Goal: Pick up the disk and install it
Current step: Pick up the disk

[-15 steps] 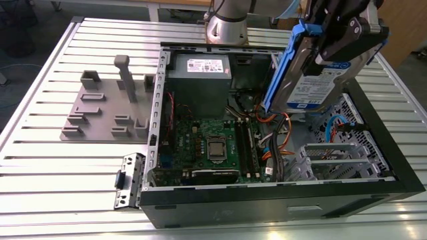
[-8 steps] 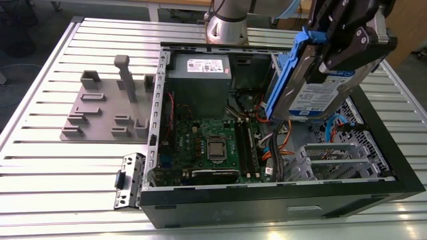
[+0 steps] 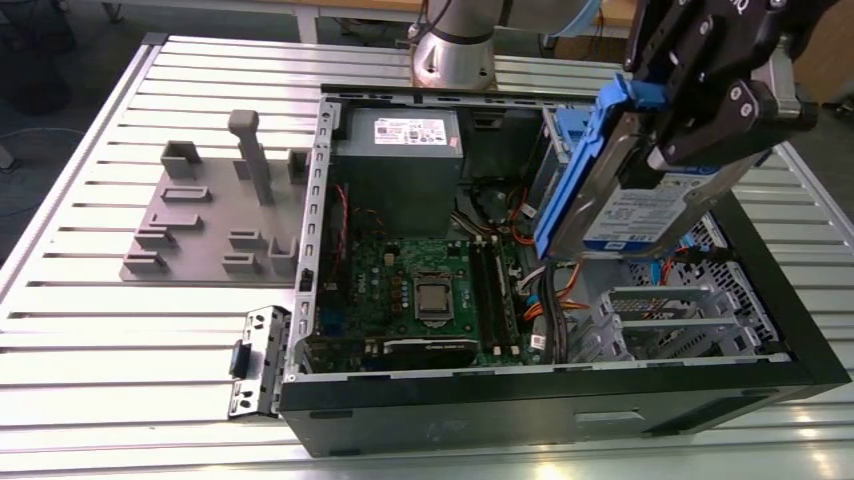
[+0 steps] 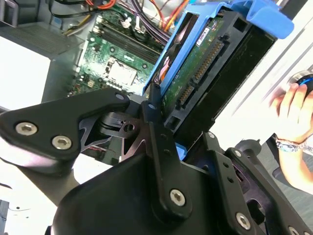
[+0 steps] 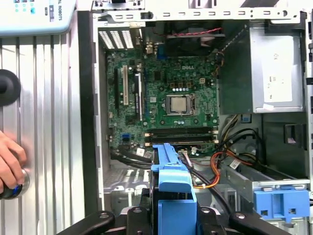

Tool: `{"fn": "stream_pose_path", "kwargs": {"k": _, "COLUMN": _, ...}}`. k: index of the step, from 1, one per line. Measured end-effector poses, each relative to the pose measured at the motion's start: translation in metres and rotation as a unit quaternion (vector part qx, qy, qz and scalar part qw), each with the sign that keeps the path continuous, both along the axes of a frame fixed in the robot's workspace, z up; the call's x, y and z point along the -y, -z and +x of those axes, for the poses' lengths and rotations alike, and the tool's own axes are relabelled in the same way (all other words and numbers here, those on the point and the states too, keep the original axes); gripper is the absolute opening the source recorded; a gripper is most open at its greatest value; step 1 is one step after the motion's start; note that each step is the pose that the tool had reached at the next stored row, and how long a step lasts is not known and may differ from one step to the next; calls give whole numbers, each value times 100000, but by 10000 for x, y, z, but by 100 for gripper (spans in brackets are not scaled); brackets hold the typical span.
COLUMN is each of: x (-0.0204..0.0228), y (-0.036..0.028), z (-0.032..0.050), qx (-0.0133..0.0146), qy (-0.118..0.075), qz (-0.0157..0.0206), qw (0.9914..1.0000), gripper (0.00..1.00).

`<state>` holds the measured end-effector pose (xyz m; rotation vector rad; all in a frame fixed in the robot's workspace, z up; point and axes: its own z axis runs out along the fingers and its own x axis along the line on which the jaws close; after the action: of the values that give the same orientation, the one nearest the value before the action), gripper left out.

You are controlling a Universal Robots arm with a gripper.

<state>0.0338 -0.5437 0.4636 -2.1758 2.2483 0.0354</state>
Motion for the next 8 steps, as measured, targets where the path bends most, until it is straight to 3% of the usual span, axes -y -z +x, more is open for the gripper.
{"fn": "stream_pose_path", "kwargs": {"k": 4, "x": 128, "y": 12, "z": 0, "qx": 6, "qy": 2, "qz": 69, "qw": 100000, "gripper": 36}}
{"fn": "stream_pose_path", "kwargs": {"k": 8, "x": 200, "y": 27, "z": 1, "qx": 2, "qy": 33, "qz": 1117, "qw": 99994, "gripper": 36}}
